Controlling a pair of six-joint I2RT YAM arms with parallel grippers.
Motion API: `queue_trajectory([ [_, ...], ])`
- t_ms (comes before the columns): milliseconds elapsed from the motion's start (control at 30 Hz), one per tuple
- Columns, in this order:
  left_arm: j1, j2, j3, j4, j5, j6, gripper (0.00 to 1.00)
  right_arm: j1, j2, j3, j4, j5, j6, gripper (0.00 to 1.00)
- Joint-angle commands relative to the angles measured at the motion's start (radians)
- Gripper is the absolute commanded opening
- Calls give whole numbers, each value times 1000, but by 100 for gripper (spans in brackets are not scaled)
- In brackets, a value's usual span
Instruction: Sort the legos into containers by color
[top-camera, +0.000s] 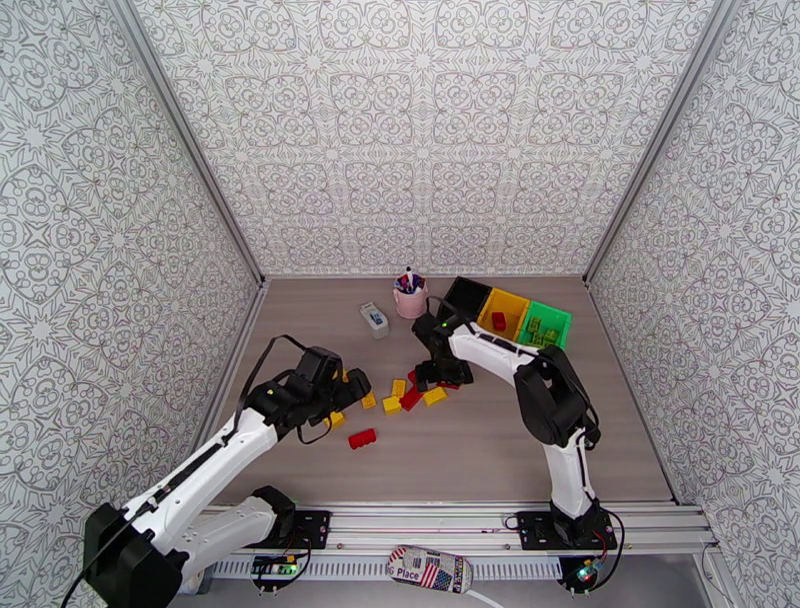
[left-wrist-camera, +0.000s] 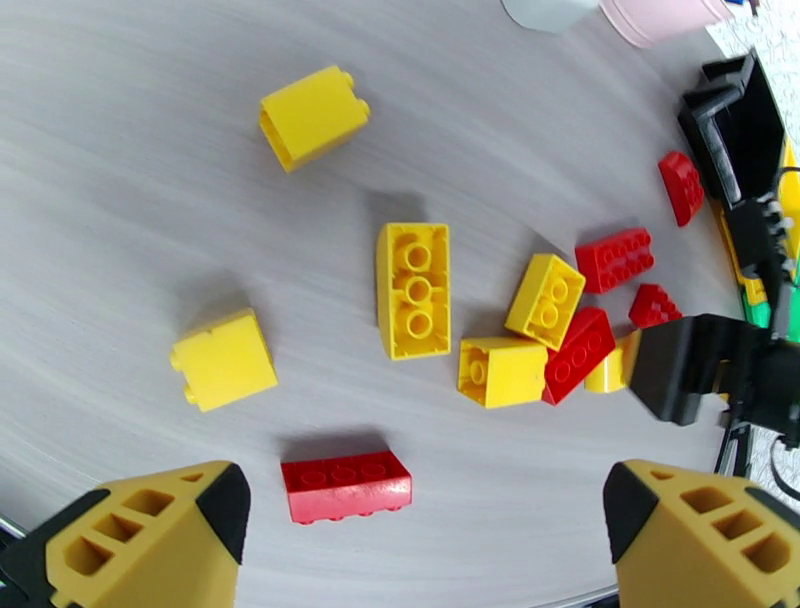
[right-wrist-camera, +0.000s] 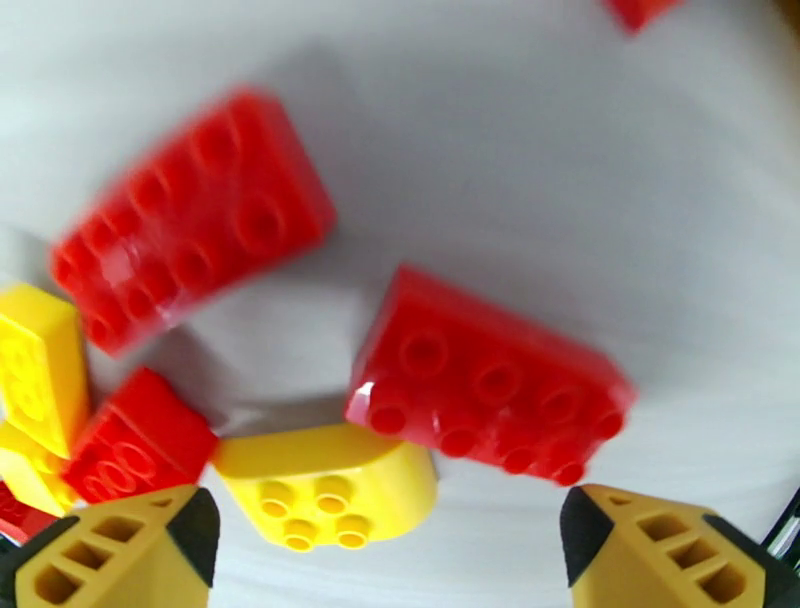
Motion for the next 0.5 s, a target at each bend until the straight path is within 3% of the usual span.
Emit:
queue_trajectory([
  [0, 19, 27, 17, 16, 29, 22, 99, -41, -5, 11, -27, -52, 4, 95],
  [467, 15, 127, 100, 33, 60, 74, 99, -93, 85, 51, 0, -109, 112, 86],
])
